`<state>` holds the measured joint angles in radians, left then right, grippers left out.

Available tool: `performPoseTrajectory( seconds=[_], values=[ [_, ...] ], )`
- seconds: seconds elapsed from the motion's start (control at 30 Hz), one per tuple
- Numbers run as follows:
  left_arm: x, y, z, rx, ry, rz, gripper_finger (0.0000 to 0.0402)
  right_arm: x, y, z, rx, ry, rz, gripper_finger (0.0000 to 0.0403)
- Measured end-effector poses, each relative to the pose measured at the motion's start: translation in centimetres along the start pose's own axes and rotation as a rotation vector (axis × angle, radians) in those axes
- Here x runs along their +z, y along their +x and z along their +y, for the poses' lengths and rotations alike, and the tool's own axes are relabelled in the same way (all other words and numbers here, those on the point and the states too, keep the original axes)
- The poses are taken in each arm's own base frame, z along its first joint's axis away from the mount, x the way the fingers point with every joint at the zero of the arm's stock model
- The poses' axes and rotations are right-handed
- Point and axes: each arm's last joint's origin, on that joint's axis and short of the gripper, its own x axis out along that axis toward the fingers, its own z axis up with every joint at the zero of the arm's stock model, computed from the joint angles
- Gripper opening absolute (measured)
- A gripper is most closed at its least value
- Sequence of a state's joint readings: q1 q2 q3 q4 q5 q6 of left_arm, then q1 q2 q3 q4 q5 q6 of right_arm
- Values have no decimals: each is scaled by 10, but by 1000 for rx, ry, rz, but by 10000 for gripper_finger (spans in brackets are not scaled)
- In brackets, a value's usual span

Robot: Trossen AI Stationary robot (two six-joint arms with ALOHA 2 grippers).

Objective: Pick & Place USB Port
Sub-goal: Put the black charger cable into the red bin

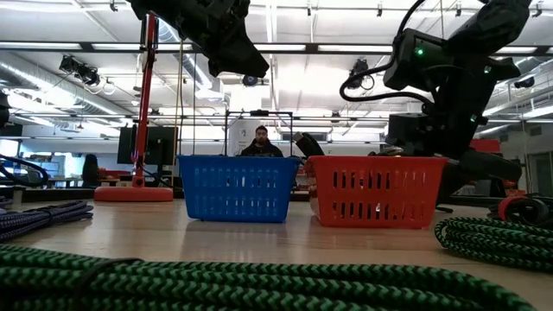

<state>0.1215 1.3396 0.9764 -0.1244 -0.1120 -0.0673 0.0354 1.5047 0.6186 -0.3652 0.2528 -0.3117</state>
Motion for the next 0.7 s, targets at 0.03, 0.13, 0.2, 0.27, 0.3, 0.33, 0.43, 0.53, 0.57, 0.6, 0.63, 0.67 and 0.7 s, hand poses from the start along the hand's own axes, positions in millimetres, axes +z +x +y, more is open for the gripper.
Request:
performPoseTrajectory(
  seconds=[0.03,0.13,0.2,0.27,0.3,0.33,0.43,0.53,0.57,0.6,0.63,0.67,0.7],
  values=[
    [0,0,0,0,0,0,126,-1,0,-1,1,7,6,113],
    [0,0,0,0,0,0,126,-4,1,-4,27,68,22,47],
    [0,0,0,0,0,0,126,-4,2,-6,42,133,14,20],
    [0,0,0,0,0,0,126,-3,2,-6,31,182,7,19],
    [0,0,0,0,0,0,126,-3,2,-6,24,190,7,16],
    [0,0,0,0,0,0,126,-3,2,-7,21,190,8,13],
    [0,0,0,-1,-4,0,126,-3,1,-8,-9,163,40,13],
    [0,0,0,-1,-6,0,126,-3,-4,-15,-30,152,115,12],
    [0,0,0,-1,-6,0,126,2,-7,-20,-33,161,110,12],
    [0,0,0,-1,-7,0,126,8,-11,-24,-41,169,86,12],
    [0,0,0,-1,-7,0,126,15,-15,-28,-46,171,62,12],
    [0,0,0,-1,-7,0,126,20,-20,-32,-47,164,52,12],
    [0,0,0,-1,-11,0,126,23,-24,-34,-45,150,59,12]
  ],
)
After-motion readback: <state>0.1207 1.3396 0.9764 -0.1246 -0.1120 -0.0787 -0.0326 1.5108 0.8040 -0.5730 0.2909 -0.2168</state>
